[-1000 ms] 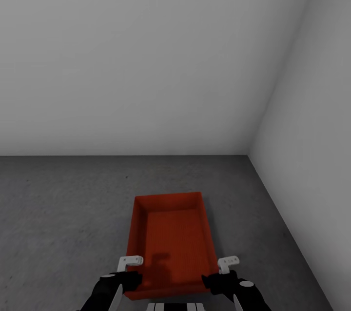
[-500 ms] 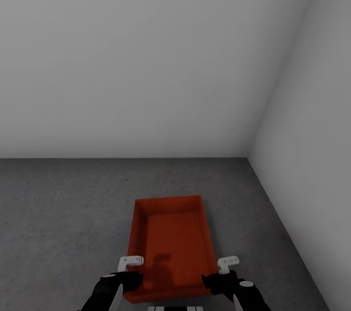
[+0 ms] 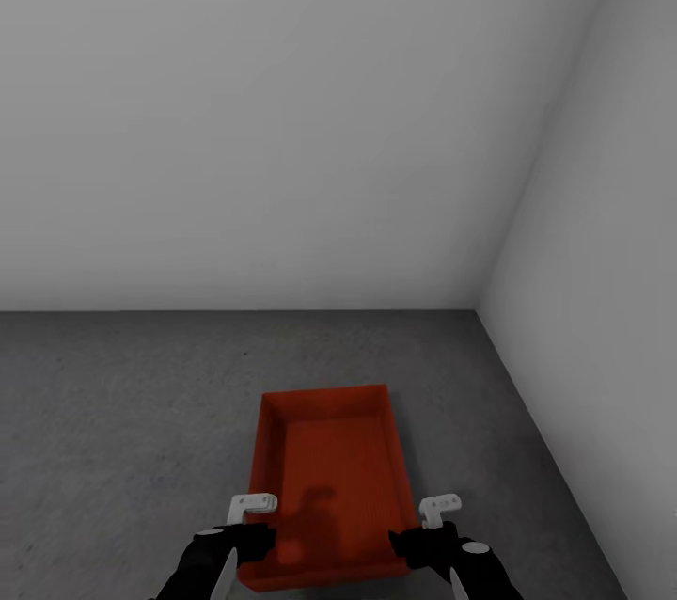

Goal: Move the two storage containers from the living room to the garage. In the garage, place one container on the floor and stack the other container on top of it (either order is fine).

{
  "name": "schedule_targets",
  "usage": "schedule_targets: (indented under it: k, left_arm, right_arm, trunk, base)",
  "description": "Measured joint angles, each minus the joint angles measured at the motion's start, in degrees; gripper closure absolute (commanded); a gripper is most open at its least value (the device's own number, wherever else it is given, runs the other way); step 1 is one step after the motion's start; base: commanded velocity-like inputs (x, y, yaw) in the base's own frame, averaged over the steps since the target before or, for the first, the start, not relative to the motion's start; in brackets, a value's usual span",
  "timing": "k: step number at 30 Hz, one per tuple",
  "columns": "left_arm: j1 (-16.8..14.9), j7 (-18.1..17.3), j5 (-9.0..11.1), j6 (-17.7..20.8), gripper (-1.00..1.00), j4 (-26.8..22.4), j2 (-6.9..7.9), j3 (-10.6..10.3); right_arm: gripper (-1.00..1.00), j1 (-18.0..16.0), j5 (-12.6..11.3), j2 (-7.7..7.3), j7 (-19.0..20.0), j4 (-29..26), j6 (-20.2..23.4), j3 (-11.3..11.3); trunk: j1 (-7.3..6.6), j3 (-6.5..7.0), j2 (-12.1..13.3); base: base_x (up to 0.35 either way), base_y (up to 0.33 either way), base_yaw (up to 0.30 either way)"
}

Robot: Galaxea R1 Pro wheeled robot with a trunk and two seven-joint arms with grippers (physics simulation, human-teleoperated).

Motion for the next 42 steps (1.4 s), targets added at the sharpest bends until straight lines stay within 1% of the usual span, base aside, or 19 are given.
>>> schedule_targets:
  k: [5, 10, 30, 36, 42]
  left_arm:
    - [0.00, 0.01, 0.00, -0.01, -1.00, 0.00, 0.00, 0.00]
    - [0.00, 0.03, 0.00, -0.01, -1.00, 0.00, 0.00, 0.00]
    - [0.00, 0.09, 0.00, -0.09, -1.00, 0.00, 0.00, 0.00]
    - [0.00, 0.06, 0.00, -0.09, -1.00, 0.00, 0.02, 0.00]
    - [0.00, 0.09, -0.05, -0.16, -1.00, 0.02, 0.47, 0.21]
  right_arm:
    - [-1.00, 0.00, 0.00, -0.01, 0.00, 0.00, 0.00, 0.02]
    - [-1.00, 0.00, 0.00, 0.01, 0.00, 0.00, 0.00, -0.02]
    - [-1.00, 0.00, 0.00, 0.03, -0.08, 0.00, 0.00, -0.01]
    - [-1.00, 0.00, 0.00, 0.03, -0.01, 0.00, 0.00, -0.05]
    - [-1.00, 0.00, 0.00, 0.03, 0.00, 0.00, -0.01, -0.06]
  trunk:
    - [-1.09, 0.90, 2.01]
    - [-2.18, 1.79, 4.01]
    - [-6.56, 5.38, 12.03]
    - [-7.91, 6.46, 14.44]
    - [-9.23, 7.54, 16.85]
  base:
    - [-0.046, 0.000, 0.000]
    - [-0.179, 0.000, 0.000]
    - [-0.316, 0.000, 0.000]
    - [-0.060, 0.000, 0.000]
    - [-0.005, 0.000, 0.000]
